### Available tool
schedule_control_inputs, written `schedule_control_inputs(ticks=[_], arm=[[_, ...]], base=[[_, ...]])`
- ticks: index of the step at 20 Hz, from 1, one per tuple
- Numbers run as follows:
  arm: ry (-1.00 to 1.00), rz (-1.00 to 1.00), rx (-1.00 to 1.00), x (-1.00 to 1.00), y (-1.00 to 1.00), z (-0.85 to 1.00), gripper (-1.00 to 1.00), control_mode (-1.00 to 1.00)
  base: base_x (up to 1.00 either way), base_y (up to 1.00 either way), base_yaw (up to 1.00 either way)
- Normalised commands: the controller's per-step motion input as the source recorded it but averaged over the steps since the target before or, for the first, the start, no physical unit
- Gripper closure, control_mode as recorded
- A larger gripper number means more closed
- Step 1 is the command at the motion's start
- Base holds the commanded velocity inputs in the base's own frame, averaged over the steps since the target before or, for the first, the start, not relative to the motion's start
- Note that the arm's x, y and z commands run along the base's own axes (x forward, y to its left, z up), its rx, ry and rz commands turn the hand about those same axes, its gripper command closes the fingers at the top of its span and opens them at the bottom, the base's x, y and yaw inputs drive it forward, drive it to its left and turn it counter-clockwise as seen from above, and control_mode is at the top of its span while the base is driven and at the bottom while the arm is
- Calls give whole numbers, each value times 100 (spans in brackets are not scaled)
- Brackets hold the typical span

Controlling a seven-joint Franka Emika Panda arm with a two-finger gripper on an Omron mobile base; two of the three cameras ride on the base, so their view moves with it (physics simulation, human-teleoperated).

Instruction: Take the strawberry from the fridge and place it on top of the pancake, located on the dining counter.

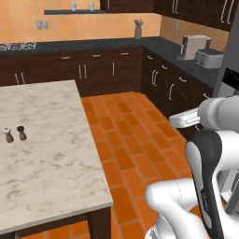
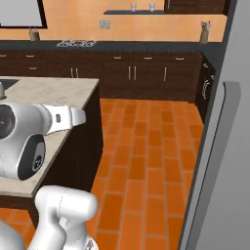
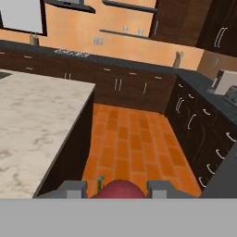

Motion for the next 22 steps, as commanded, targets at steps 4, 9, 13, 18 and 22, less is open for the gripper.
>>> schedule_control_inputs(ticks=[4, 9, 13, 18, 22], arm=[[0, 0, 0, 0, 0, 0, 100, 100], [0, 0, 0, 0, 0, 0, 100, 100], [0, 0, 0, 0, 0, 0, 100, 100], [0, 0, 0, 0, 0, 0, 100, 100], [0, 0, 0, 0, 0, 0, 100, 100]], base=[[-100, 100, 17], [-41, 100, 10], [1, 100, -27], [-86, 81, -49], [-100, 8, -22]])
